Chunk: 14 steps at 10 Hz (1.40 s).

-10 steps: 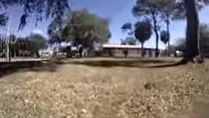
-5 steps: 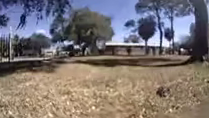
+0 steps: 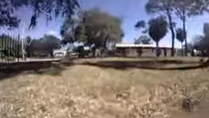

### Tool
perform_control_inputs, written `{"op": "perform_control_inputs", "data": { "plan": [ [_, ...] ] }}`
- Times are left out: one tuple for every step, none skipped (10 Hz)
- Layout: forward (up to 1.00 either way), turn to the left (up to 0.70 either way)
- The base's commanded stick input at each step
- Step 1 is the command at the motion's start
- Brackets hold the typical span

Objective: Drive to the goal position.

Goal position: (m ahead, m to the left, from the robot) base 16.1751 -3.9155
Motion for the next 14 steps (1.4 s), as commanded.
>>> {"op": "perform_control_inputs", "data": {
  "plan": [
    [0.70,0.00],
    [0.70,0.00],
    [0.70,0.00],
    [0.70,0.00],
    [0.70,0.00],
    [0.70,0.00],
    [0.70,0.00],
    [0.70,0.00],
    [0.70,0.00],
    [0.70,0.00],
    [0.70,0.00],
    [0.70,0.00],
    [0.70,0.00],
    [0.70,0.00]
  ]
}}
